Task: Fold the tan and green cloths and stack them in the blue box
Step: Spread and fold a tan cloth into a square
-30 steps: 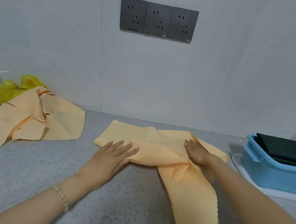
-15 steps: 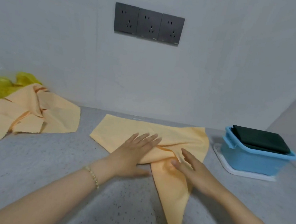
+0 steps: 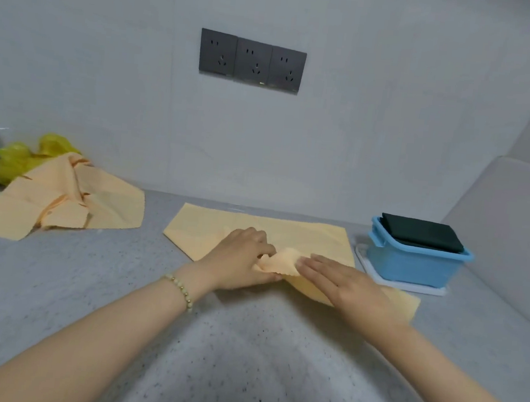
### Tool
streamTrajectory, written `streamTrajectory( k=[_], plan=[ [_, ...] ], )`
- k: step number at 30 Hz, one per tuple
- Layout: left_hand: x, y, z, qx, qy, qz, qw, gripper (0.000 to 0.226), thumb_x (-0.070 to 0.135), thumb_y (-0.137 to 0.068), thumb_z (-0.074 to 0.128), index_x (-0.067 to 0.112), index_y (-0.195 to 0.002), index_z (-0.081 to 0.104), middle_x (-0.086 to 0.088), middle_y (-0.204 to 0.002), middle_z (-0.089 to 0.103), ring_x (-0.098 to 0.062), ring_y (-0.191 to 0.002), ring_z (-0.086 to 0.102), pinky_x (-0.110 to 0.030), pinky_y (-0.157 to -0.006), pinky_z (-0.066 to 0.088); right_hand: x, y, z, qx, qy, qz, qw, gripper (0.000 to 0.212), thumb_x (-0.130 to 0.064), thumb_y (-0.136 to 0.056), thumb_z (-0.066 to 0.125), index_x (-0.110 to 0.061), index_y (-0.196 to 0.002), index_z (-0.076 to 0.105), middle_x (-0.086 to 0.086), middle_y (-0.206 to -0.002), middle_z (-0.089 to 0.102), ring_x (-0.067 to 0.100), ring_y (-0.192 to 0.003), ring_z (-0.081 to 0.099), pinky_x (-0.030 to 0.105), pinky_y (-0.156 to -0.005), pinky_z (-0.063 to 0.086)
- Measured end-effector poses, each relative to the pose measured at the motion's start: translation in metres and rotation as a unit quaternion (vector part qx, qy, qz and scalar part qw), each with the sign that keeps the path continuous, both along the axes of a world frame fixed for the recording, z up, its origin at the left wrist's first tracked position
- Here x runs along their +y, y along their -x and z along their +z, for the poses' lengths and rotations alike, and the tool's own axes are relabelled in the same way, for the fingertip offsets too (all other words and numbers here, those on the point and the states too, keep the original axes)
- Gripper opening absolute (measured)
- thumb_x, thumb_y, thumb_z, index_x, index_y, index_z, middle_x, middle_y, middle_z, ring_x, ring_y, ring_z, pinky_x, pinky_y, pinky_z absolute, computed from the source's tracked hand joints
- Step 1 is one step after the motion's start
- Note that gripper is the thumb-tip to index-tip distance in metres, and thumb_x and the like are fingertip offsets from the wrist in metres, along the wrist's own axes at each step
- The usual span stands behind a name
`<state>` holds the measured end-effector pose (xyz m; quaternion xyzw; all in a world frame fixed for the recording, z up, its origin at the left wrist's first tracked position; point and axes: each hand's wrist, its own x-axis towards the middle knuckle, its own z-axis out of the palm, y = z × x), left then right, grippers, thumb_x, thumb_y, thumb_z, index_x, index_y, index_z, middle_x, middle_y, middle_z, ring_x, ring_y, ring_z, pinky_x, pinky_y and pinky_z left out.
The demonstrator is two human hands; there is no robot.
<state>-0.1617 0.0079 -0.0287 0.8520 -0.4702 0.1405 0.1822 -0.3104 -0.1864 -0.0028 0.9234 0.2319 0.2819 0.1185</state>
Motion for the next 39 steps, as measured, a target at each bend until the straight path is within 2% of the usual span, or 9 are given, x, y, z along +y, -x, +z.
streamTrajectory(
  k=[4, 6, 10, 13, 18, 22, 27, 32, 39],
  plan=[
    [0.022, 0.021, -0.012, 0.013, -0.055, -0.040, 0.998, 0.031, 0.049, -0.079, 0.067, 0.025, -0.078, 0.046, 0.010, -0.114, 0.058, -0.008, -0.123, 0.042, -0.021, -0.109, 0.019, -0.006, 0.032, -0.015, 0.026, 0.028, 0.024, 0.999, 0.068, 0.009, -0.050, 0.086, -0.006, -0.115, 0.068, 0.007, -0.117, 0.068, 0.024, -0.104, 0.067, 0.030, -0.076, 0.058],
    [0.036, 0.033, -0.021, 0.009, -0.113, -0.036, 0.993, 0.031, 0.043, -0.082, 0.064, 0.026, -0.079, 0.039, 0.009, -0.101, 0.060, -0.011, -0.111, 0.050, -0.024, -0.112, 0.019, -0.009, 0.048, -0.032, 0.064, 0.007, 0.027, 0.998, 0.073, 0.013, -0.047, 0.085, -0.008, -0.114, 0.069, 0.006, -0.115, 0.068, 0.022, -0.100, 0.069, 0.029, -0.075, 0.058],
    [0.054, 0.058, -0.034, 0.012, -0.137, -0.011, 0.990, 0.031, 0.049, -0.083, 0.061, 0.030, -0.099, 0.043, 0.015, -0.084, 0.054, -0.011, -0.086, 0.047, -0.022, -0.083, 0.033, -0.007, 0.074, -0.060, 0.133, -0.048, 0.027, 0.990, 0.066, 0.007, -0.053, 0.084, -0.010, -0.115, 0.068, 0.002, -0.112, 0.070, 0.019, -0.090, 0.071, 0.026, -0.065, 0.058],
    [0.059, 0.071, -0.041, -0.028, -0.114, -0.015, 0.993, 0.043, 0.057, -0.082, 0.058, 0.032, -0.114, 0.043, 0.017, -0.089, 0.049, -0.008, -0.089, 0.046, -0.022, -0.085, 0.032, -0.002, 0.084, -0.069, 0.128, -0.082, 0.023, 0.988, 0.057, 0.001, -0.064, 0.078, -0.011, -0.118, 0.066, 0.000, -0.116, 0.068, 0.019, -0.093, 0.070, 0.025, -0.070, 0.057],
    [0.055, 0.080, -0.048, -0.029, -0.097, -0.012, 0.995, 0.070, 0.053, -0.086, 0.056, 0.029, -0.145, 0.028, 0.010, -0.145, 0.033, -0.010, -0.132, 0.028, -0.026, -0.110, 0.018, 0.000, 0.077, -0.078, 0.159, -0.142, -0.046, 0.976, 0.061, -0.014, -0.084, 0.064, -0.022, -0.141, 0.044, -0.008, -0.147, 0.040, 0.011, -0.130, 0.046, 0.016, -0.103, 0.033],
    [0.056, 0.083, -0.051, -0.014, -0.164, 0.025, 0.986, 0.070, 0.049, -0.093, 0.045, 0.026, -0.152, 0.014, 0.003, -0.153, 0.028, -0.015, -0.143, 0.018, -0.029, -0.117, -0.001, 0.004, 0.075, -0.079, 0.177, -0.199, -0.079, 0.961, 0.037, -0.031, -0.099, 0.043, -0.033, -0.136, 0.049, -0.015, -0.136, 0.053, 0.006, -0.124, 0.051, 0.012, -0.096, 0.035],
    [0.065, 0.090, -0.044, -0.082, -0.166, 0.019, 0.982, 0.053, 0.025, -0.087, 0.051, 0.024, -0.137, 0.035, 0.004, -0.122, 0.051, -0.017, -0.109, 0.048, -0.029, -0.095, 0.030, 0.006, 0.081, -0.076, 0.144, -0.225, -0.083, 0.960, 0.031, -0.031, -0.100, 0.040, -0.033, -0.126, 0.057, -0.010, -0.096, 0.072, 0.017, -0.084, 0.066, 0.030, -0.072, 0.048],
    [0.083, 0.102, -0.038, -0.019, -0.188, 0.011, 0.982, 0.052, 0.015, -0.082, 0.055, 0.033, -0.130, 0.042, 0.011, -0.115, 0.055, -0.016, -0.092, 0.057, -0.028, -0.068, 0.033, 0.004, 0.087, -0.076, 0.226, -0.159, -0.082, 0.958, 0.038, -0.037, -0.098, 0.044, -0.038, -0.136, 0.047, -0.021, -0.133, 0.054, 0.002, -0.120, 0.052, 0.020, -0.094, 0.042],
    [0.110, 0.098, -0.028, 0.099, -0.232, 0.119, 0.960, 0.044, 0.016, -0.092, 0.048, 0.035, -0.131, 0.053, 0.009, -0.128, 0.058, -0.018, -0.118, 0.052, -0.027, -0.084, 0.039, -0.013, 0.087, -0.071, 0.323, -0.122, -0.143, 0.927, 0.048, -0.019, -0.100, 0.040, -0.033, -0.146, 0.031, -0.019, -0.151, 0.028, 0.001, -0.139, 0.027, 0.013, -0.110, 0.021]
  ],
)
